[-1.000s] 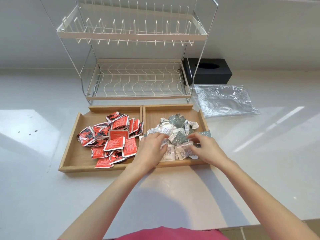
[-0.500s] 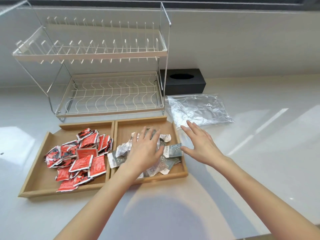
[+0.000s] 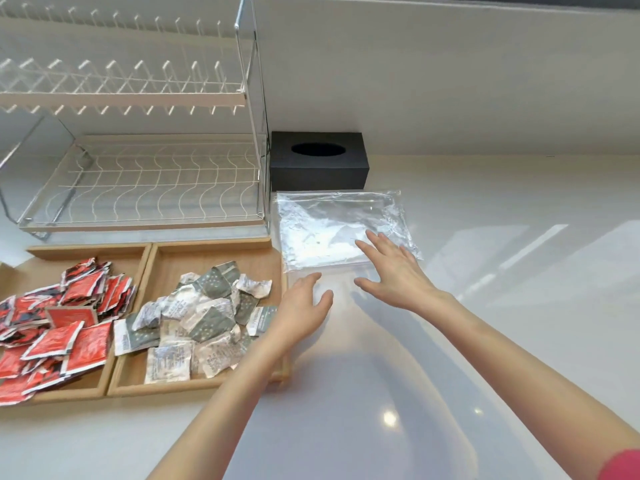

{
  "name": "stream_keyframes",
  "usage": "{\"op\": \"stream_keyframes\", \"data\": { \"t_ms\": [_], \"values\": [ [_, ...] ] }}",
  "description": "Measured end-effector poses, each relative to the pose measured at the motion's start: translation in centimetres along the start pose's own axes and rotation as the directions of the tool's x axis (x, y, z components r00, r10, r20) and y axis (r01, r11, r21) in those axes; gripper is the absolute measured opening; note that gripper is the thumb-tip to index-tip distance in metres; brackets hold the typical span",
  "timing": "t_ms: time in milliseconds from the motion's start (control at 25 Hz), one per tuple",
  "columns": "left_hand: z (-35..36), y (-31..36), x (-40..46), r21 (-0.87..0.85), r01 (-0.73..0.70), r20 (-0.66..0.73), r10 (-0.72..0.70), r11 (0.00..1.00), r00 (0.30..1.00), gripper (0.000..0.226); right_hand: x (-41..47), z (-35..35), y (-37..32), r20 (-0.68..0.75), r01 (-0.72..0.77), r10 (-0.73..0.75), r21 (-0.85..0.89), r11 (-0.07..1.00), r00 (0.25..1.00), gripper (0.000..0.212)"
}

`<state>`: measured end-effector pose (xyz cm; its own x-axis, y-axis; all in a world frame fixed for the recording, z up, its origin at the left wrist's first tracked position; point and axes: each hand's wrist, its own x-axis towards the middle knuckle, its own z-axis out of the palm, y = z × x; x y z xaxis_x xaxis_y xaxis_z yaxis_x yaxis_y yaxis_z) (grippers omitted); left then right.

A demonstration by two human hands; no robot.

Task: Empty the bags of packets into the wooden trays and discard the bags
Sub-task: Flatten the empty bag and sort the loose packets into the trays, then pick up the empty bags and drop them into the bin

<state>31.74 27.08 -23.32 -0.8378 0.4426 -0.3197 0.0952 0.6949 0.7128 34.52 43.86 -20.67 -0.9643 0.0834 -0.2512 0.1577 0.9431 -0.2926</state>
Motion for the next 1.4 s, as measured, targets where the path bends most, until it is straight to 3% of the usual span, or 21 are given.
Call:
{"op": "stream_keyframes", "data": {
  "t_ms": [80, 120, 240, 320, 400, 680, 840, 1080, 1240, 1320, 1400],
  "values": [
    [1.5, 0.7, 1.4, -0.309, 0.2, 0.043, -0.196, 0.93, 0.98, 0.046, 1.9, -0.9, 1.4, 0.01, 0.024, -0.024, -0.012, 1.0, 1.0, 0.063],
    [2.0, 1.1, 2.0, -0.47, 0.281, 0.087, -0.273, 0.837, 0.958, 0.042, 3.1, -1.5, 2.1, 0.009, 0.038, -0.038, -0.012, 0.999, 0.999, 0.062],
    [2.7, 2.4, 2.8, -0.852, 0.384, 0.243, -0.382, 0.356, 0.892, 0.013, 7.1, -2.9, 3.2, -0.001, 0.079, -0.08, -0.033, 0.996, 0.997, 0.057],
    [2.5, 3.4, 3.1, -0.928, 0.367, 0.313, -0.402, 0.062, 0.86, 0.007, 10.0, -3.6, 3.5, -0.008, 0.087, -0.088, -0.064, 0.994, 0.996, 0.053],
    [2.6, 4.1, 3.7, -0.936, 0.348, 0.34, -0.411, -0.058, 0.846, 0.011, 12.7, -4.0, 3.6, -0.01, 0.099, -0.101, -0.097, 0.99, 0.995, 0.051],
    [3.1, 4.7, 6.4, -0.948, 0.286, 0.318, -0.505, -0.142, 0.803, 0.01, 18.6, -2.4, 4.1, 0.182, 0.042, -0.021, -0.115, 0.992, 0.983, 0.057],
    [3.3, 4.3, 7.6, -0.949, 0.269, 0.314, -0.509, -0.161, 0.802, 0.011, 19.4, -1.9, 4.7, 0.209, 0.016, 0.024, -0.19, 0.982, 0.978, 0.067],
    [4.0, 4.3, 7.9, -0.97, 0.233, 0.236, -0.519, -0.073, 0.822, 0.003, 18.8, -2.1, 5.2, 0.22, -0.02, 0.051, -0.14, 0.99, 0.974, 0.074],
    [4.4, 4.2, 7.9, -0.98, 0.196, 0.191, -0.509, -0.045, 0.839, 0.015, 18.4, -2.4, 5.3, 0.19, -0.017, 0.05, -0.172, 0.985, 0.981, 0.083],
    [4.3, 4.0, 7.6, -0.982, 0.186, 0.182, -0.516, -0.044, 0.837, 0.012, 18.2, -2.3, 5.3, 0.167, -0.014, 0.045, -0.182, 0.983, 0.985, 0.077],
    [4.2, 3.8, 7.2, -0.981, 0.193, 0.176, -0.523, -0.023, 0.834, 0.007, 17.4, -2.3, 5.6, 0.154, -0.005, 0.024, -0.125, 0.992, 0.988, 0.056]
  ]
}}
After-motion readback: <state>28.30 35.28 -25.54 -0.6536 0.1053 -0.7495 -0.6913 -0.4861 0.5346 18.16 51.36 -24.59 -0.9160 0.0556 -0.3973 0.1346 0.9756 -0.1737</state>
